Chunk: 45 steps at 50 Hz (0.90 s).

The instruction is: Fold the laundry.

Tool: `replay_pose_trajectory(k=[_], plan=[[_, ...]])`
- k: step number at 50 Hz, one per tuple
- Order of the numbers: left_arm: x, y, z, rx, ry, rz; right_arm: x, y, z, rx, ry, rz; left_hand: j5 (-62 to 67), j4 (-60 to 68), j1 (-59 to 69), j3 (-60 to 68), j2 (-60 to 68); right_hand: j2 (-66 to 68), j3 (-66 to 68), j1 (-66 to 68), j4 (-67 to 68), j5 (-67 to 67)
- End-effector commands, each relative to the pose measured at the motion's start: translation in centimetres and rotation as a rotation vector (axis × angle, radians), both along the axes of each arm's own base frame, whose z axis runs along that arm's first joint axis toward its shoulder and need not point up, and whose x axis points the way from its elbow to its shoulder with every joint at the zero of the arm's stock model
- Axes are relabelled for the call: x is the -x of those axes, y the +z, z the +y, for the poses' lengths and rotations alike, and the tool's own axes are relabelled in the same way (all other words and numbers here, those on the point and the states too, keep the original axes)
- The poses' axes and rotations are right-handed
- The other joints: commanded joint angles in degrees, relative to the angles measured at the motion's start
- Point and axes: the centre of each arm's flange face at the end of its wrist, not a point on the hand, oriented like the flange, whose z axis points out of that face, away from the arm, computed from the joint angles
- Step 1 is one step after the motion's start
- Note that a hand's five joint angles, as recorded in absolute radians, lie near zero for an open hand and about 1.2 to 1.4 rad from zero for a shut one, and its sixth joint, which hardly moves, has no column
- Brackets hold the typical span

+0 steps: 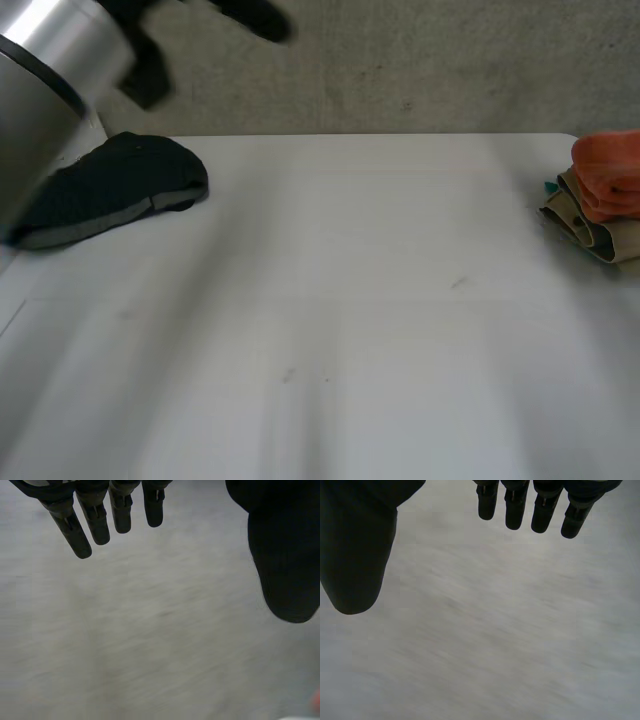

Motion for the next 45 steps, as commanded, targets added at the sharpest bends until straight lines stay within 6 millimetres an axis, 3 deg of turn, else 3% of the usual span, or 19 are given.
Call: replay_pose_trajectory(k=[1, 2, 3, 4, 7, 11, 13, 21, 29, 31, 33, 36, 39, 43, 44, 45], plan=[[-8.8, -3.0, -8.3, -0.077, 0.392, -0.132, -8.6, -10.3, 5.4, -0.383, 0.250, 0.115, -2.0, -1.0, -0.2, -1.5, -1.2, -2.2, -2.1, -2.9, -2.0, -2.5], [-9.9, -5.3, -10.2, -0.109, 0.452, -0.217, -8.9, -11.6, 5.6, -0.429, 0.248, 0.130, -2.2, -1.2, -0.3, -1.7, -1.3, -2.2, -2.1, -2.9, -2.0, -2.5], [-10.3, -6.6, -11.1, -0.125, 0.475, -0.259, -9.2, -12.7, 5.9, -0.466, 0.247, 0.149, -2.2, -1.2, -0.3, -1.7, -1.4, -2.2, -2.1, -2.9, -2.0, -2.5], [-10.6, -7.9, -12.0, -0.142, 0.495, -0.303, -9.6, -15.2, 6.4, -0.553, 0.237, 0.186, -2.2, -1.2, -0.3, -1.7, -1.4, -2.2, -2.1, -2.9, -2.0, -2.5], [-11.6, -12.9, -14.8, -0.181, 0.549, -0.465, -9.9, -18.8, 7.3, -0.662, 0.197, 0.256, -2.2, -1.2, -0.3, -1.7, -1.4, -2.2, -2.1, -2.9, -2.0, -2.5], [-12.8, -18.1, -18.0, -0.163, 0.599, -0.585, -10.0, -21.7, 8.4, -0.733, 0.157, 0.326, -1.7, -0.7, 0.2, -1.2, -0.8, -2.2, -2.1, -2.9, -2.0, -2.5], [-14.0, -20.9, -20.3, -0.111, 0.643, -0.628, -9.8, -22.4, 8.7, -0.750, 0.148, 0.338, -1.5, -0.5, 0.3, -1.0, -0.7, -2.2, -2.1, -2.9, -2.0, -2.5], [-16.1, -28.6, -25.5, -0.021, 0.720, -0.669, -9.0, -25.1, 10.1, -0.831, 0.148, 0.352, -1.0, 0.0, 0.8, -0.5, -0.2, -2.2, -2.1, -2.9, -2.0, -2.5], [-17.5, -33.8, -28.1, 0.006, 0.756, -0.770, -7.2, -26.6, 9.8, -0.852, 0.100, 0.340, 0.5, 1.5, 2.4, 1.0, 1.3, -2.2, -2.1, -2.9, -2.0, -2.5], [-17.5, -34.3, -28.5, 0.020, 0.762, -0.780, -6.9, -26.6, 9.7, -0.855, 0.093, 0.336, 3.5, 4.5, 5.4, 4.0, 4.3, -2.2, -2.1, -2.9, -2.0, -2.5], [-17.5, -34.8, -29.0, 0.042, 0.771, -0.790, -6.9, -26.7, 9.7, -0.857, 0.092, 0.337, 23.8, 24.8, 25.6, 24.3, 24.6, -2.2, -2.1, -2.9, -2.0, -2.5], [-17.4, -34.7, -29.3, 0.058, 0.790, -0.785, -6.9, -26.7, 9.6, -0.854, 0.090, 0.336, 67.3, 68.3, 69.1, 67.8, 68.1, -2.2, -2.1, -2.9, -2.0, -2.5], [-16.7, -34.1, -29.0, 0.064, 0.786, -0.781, -6.8, -26.6, 9.6, -0.852, 0.085, 0.337, 67.4, 68.4, 69.3, 68.0, 68.3, -2.2, -2.1, -2.9, -2.0, -2.5], [-14.5, -27.5, -27.8, 0.128, 0.805, -0.705, -6.9, -26.6, 9.7, -0.854, 0.090, 0.337, 67.4, 68.4, 69.3, 68.0, 68.3, -2.2, -2.1, -2.9, -2.0, -2.5], [-13.3, -24.5, -26.7, 0.155, 0.795, -0.657, -6.9, -26.6, 9.7, -0.853, 0.090, 0.336, 67.4, 68.4, 69.3, 68.0, 68.3, -2.2, -2.1, -2.9, -2.0, -2.5], [-12.7, -23.3, -26.1, 0.167, 0.784, -0.628, -6.9, -26.6, 9.7, -0.854, 0.090, 0.337, 67.4, 68.4, 69.3, 68.0, 68.3, -2.2, -2.1, -2.9, -2.0, -2.5]])
